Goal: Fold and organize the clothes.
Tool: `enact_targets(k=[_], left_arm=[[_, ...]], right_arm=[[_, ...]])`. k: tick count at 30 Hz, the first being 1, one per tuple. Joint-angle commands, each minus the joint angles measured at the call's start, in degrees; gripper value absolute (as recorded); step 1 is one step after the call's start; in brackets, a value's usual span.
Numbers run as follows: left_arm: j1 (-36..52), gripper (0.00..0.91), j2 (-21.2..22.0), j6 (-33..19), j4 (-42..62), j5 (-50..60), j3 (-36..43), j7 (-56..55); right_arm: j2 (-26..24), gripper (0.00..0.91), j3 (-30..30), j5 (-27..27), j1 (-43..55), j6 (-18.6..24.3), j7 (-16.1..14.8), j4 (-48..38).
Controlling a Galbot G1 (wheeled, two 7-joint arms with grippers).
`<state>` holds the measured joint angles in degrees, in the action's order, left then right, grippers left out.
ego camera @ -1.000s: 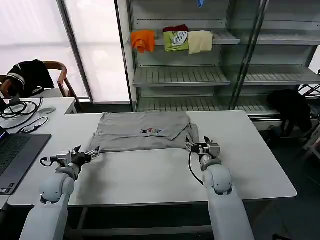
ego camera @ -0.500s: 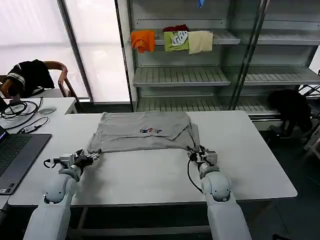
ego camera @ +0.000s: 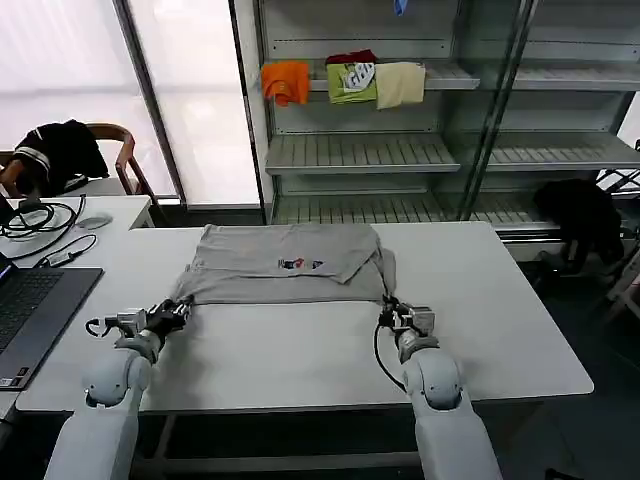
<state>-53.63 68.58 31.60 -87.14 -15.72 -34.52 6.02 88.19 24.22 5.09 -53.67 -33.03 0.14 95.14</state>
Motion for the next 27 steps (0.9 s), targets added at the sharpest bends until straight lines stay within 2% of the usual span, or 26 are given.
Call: enact_targets(k=[1, 5, 10, 17, 21, 27], left_arm=[[-0.31, 0.0, 0.08, -1.34, 0.25, 0.05, 0.05, 0.07], [-1.23, 0.0, 0.2, -1.91, -1.19, 0.42, 0.08, 0.07], [-3.81, 0.0, 0.08, -2.07, -4.95, 0.4, -0.27, 1.21], [-13.06, 0.0, -0.29, -3.07, -14.69, -4.03, -3.26, 0.93], [-19.89, 0.0, 2.15, -1.56, -23.18, -10.26, -7.7, -1.49], [-28.99, 0.0, 6.39, -0.26, -31.8, -16.59, -13.95, -3.22]], right_arm=[[-0.13, 0.0, 0.11, 0.69, -0.74, -0.1, -0.09, 1.13], [-1.06, 0.0, -0.03, 2.52, -2.68, -0.14, 0.0, 3.2], [-4.02, 0.0, -0.84, 8.33, -7.77, -0.3, 1.33, 8.87], [-6.73, 0.0, 0.0, 12.96, -16.93, -0.34, 1.9, 20.67], [-8.67, 0.0, 0.03, 17.03, -22.87, -0.3, 3.2, 25.72], [-9.56, 0.0, 0.48, 17.16, -30.47, -0.28, 4.18, 30.33]])
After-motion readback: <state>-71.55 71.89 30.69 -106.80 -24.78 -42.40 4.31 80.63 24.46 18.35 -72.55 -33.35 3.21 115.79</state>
